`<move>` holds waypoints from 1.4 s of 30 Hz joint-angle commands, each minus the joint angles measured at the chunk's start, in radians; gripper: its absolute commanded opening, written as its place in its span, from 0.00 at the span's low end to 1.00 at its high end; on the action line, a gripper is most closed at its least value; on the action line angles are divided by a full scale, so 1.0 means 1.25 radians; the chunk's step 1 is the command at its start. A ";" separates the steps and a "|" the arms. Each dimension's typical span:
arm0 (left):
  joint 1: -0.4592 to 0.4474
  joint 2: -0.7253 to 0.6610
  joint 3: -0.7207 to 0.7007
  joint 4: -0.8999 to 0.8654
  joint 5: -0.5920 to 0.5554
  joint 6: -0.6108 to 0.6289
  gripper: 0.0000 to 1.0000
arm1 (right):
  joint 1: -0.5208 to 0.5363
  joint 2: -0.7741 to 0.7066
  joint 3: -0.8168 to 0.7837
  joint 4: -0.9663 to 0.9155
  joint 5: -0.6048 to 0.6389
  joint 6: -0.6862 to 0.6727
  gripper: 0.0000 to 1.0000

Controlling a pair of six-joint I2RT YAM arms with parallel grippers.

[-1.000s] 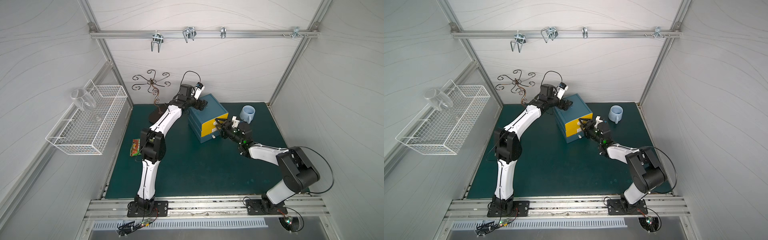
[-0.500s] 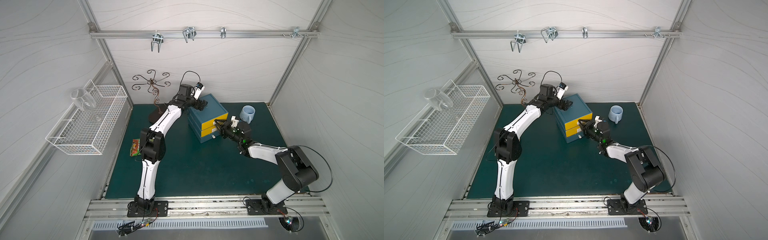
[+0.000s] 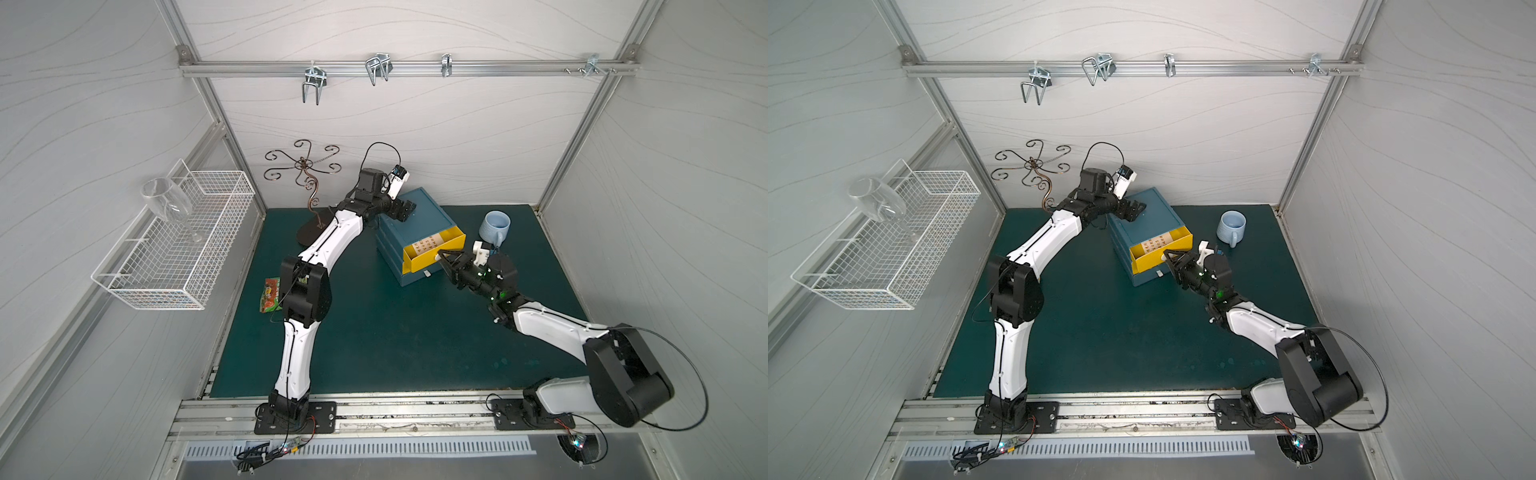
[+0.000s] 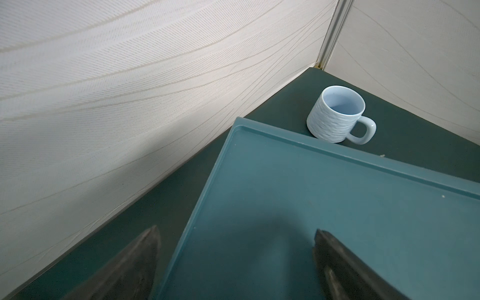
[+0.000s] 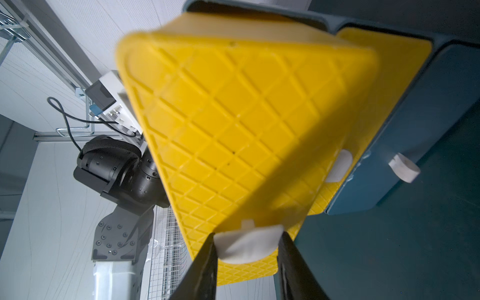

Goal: Take the postcards out of the drawer
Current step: Open the drawer in the storage box.

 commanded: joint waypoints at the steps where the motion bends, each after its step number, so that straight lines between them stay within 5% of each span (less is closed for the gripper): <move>1: -0.012 0.016 -0.021 -0.040 0.036 -0.006 0.97 | 0.001 -0.066 -0.028 -0.062 -0.007 -0.035 0.34; 29: -0.012 -0.003 -0.032 -0.035 0.035 -0.011 0.99 | 0.008 -0.319 -0.159 -0.263 0.040 -0.035 0.34; 42: -0.018 -0.086 -0.053 0.022 0.046 -0.063 0.99 | -0.050 -0.462 -0.047 -0.520 0.036 -0.173 0.57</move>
